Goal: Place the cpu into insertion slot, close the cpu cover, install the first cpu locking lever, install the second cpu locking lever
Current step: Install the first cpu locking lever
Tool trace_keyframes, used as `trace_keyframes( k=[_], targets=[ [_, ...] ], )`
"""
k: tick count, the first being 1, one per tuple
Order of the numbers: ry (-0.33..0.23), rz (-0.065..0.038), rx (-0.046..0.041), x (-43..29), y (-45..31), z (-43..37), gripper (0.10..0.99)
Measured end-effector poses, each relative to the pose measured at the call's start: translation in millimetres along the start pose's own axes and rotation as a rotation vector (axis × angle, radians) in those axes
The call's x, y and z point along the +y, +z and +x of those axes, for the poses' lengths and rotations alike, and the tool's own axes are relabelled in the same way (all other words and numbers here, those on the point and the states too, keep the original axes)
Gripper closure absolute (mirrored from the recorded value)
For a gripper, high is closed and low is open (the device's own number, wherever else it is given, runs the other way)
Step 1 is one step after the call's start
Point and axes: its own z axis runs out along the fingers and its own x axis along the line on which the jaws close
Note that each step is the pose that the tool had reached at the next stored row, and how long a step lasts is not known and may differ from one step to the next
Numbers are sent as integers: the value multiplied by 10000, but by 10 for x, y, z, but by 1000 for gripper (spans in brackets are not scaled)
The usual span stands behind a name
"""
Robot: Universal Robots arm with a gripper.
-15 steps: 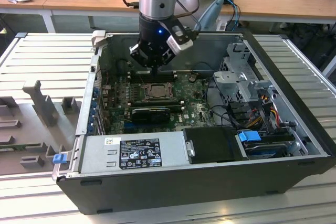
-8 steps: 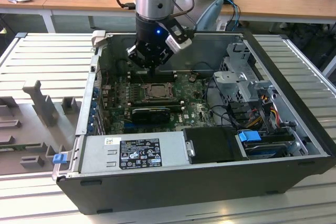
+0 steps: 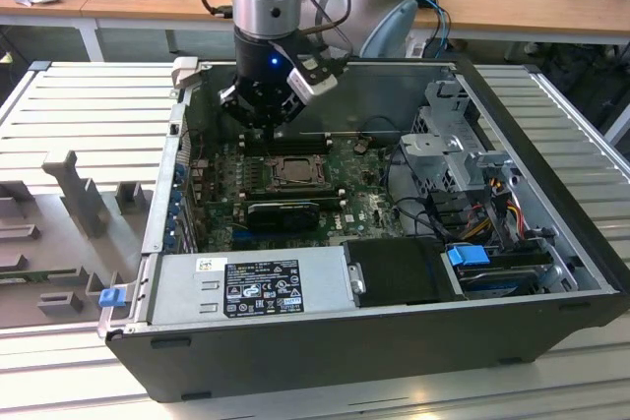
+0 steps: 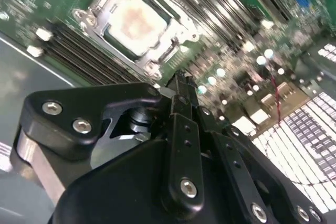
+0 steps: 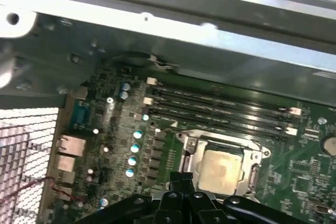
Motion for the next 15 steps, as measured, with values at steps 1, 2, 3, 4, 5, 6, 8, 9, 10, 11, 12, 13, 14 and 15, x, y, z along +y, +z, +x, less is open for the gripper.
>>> trace_keyframes(
  k=[1, 2, 3, 4, 5, 6, 8, 9, 10, 11, 12, 13, 14, 15],
  targets=[
    [1, -6, -2, 16, 2, 76, 980],
    [0, -8, -2, 26, 3, 124, 980],
    [3, -10, -3, 39, 4, 188, 980],
    [1, -10, -5, 46, 5, 217, 980],
    [1, -11, -5, 54, 7, 239, 980],
    [4, -20, -7, 63, 9, 255, 980],
    [77, -39, -12, 76, 11, 266, 980],
    [123, -43, -15, 93, 15, 268, 980],
    [121, -43, -15, 121, 17, 262, 980],
    [122, -43, -15, 142, 18, 258, 980],
    [123, -43, -16, 173, 20, 252, 980],
    [123, -43, -15, 193, 21, 248, 980],
    [123, -44, -15, 209, 22, 246, 980],
    [123, -47, -16, 220, 24, 243, 980]
  ],
)
